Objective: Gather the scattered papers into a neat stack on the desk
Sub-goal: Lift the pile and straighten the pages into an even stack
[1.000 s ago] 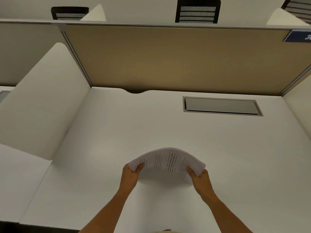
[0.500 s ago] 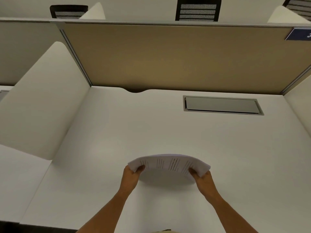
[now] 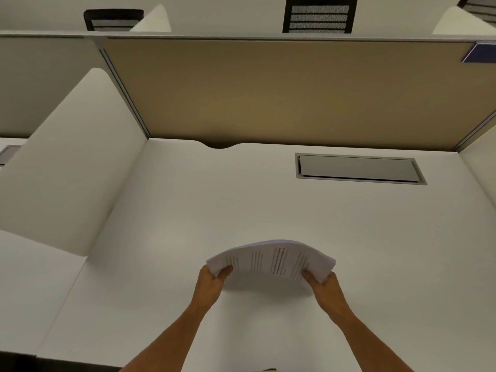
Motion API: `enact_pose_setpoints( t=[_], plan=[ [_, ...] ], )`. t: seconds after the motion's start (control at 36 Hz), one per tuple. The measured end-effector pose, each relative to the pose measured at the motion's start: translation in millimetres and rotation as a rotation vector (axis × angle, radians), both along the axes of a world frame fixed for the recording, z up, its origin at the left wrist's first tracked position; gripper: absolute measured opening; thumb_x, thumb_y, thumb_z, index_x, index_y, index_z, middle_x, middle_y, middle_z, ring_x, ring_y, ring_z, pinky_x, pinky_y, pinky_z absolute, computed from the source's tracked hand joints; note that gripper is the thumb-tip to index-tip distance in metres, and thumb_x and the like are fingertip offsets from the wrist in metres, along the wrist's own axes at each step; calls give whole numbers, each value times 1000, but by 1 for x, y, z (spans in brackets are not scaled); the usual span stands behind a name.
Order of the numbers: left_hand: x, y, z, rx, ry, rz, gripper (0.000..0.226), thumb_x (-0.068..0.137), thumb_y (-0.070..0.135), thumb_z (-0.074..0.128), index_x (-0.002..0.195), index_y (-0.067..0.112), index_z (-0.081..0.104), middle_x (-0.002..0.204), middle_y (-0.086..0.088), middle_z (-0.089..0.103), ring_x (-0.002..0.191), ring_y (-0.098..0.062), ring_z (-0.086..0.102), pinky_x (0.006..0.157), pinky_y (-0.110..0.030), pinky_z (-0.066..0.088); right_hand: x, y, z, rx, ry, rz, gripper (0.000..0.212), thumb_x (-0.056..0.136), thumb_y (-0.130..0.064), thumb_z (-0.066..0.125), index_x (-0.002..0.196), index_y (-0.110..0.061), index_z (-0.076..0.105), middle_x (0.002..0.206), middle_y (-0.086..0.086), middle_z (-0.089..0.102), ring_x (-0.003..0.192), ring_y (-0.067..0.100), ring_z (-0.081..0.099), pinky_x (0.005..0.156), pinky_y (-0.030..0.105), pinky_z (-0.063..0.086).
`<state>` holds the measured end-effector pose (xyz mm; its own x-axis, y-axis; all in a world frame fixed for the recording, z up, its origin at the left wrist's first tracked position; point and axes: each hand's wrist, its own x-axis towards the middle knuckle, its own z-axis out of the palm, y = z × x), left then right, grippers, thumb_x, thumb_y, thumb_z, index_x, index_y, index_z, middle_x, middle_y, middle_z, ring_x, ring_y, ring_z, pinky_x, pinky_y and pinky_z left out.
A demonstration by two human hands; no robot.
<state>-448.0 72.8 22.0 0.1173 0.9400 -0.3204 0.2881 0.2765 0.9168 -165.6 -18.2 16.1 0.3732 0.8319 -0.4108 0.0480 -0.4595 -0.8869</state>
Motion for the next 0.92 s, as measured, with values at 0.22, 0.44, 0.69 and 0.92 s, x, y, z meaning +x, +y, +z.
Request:
enact_pose_setpoints(
  t=[0.22,0.44,0.69,0.92],
  plan=[
    [-6,10,3,-30,-19,35,30,86,10,74,95,38,68,86,11,77,85,-10,73,63,-18,59,8,7,2,-98,-107,88,29,95,-24,65,119,-8,67,102,6,73,92,21,70,70,22,55],
    [-22,48,44,-11,-115,-67,19,76,27,84,95,26,79,93,-3,80,86,-20,77,66,-24,60,46,40,58,-143,-129,419,16,92,-29,69,101,-17,74,93,2,80,82,16,78,72,32,63],
    [-23,82,76,63,22,-346,17,79,25,81,95,20,78,93,-4,78,86,-18,74,74,-29,58,70,78,133,-180,-328,633,16,90,-28,68,103,-22,72,94,-4,78,80,13,77,71,32,64],
    [32,76,104,78,28,-606,21,78,23,80,99,25,77,99,8,78,90,-11,75,74,-20,60,32,103,183,-277,-806,932,24,91,-31,61,110,-19,71,104,2,74,87,18,71,82,36,60]
  ],
)
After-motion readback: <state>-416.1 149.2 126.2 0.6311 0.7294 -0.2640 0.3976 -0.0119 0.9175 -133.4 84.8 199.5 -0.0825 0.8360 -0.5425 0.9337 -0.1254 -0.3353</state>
